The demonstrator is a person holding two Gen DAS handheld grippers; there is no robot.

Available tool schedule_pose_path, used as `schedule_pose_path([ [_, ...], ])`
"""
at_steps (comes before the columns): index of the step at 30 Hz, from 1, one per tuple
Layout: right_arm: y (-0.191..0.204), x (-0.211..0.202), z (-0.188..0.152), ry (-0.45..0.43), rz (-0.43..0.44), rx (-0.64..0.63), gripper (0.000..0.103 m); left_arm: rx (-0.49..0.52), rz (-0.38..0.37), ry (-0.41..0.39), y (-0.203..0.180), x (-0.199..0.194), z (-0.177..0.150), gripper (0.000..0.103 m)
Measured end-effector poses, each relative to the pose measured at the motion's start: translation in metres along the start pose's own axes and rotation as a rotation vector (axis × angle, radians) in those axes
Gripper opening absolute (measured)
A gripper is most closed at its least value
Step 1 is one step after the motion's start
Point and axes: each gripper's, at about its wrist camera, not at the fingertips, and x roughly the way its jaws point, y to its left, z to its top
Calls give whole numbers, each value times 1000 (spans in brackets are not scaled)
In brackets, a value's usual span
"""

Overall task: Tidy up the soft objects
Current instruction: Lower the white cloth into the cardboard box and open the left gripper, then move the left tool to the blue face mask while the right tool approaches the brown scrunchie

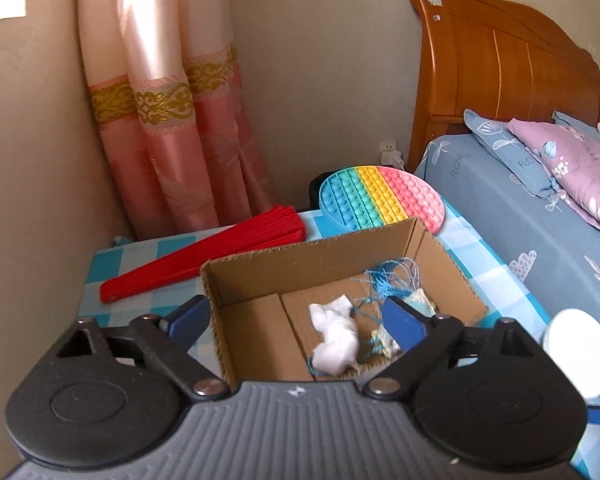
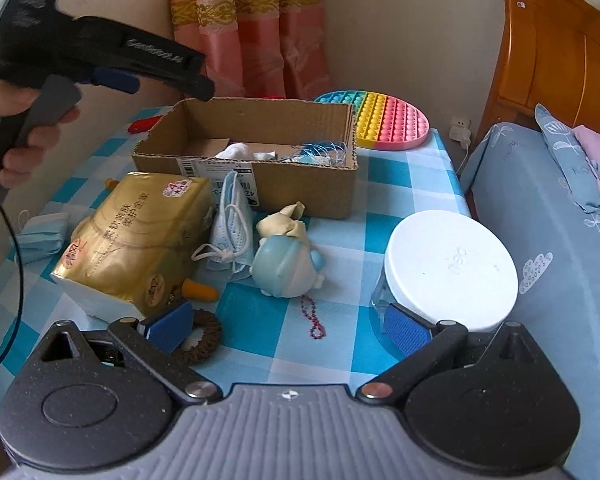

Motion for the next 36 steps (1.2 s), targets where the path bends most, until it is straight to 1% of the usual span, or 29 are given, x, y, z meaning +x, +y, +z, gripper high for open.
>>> schedule_pose_path([
  [5, 4, -6, -1, -22, 3, -6, 103, -11, 4, -21, 3, -25, -14, 98],
  [11, 7, -10, -6, -36, 17, -11, 103, -33, 43, -47, 6, -56, -44, 100],
  [17, 7, -12, -11, -41, 17, -18, 103, -65, 84, -32, 9, -75, -80, 100],
  [24, 11, -7, -23, -50, 37, -76, 103, -123, 82, -11, 21, -93, -111, 100],
  [28, 19, 5, -34, -14, 64, -150, 103, -144, 83, 0, 27, -98, -126, 100],
  [31, 25, 18, -40, 24, 69, -185, 103, -155, 103, 17, 33, -97, -136, 100],
  [33, 28, 25, -42, 38, 84, -197, 103, -172, 122, 27, 38, -96, -143, 100],
  [36, 29, 36, -42, 60, 121, -181, 103, -200, 145, 49, 47, -91, -153, 100],
])
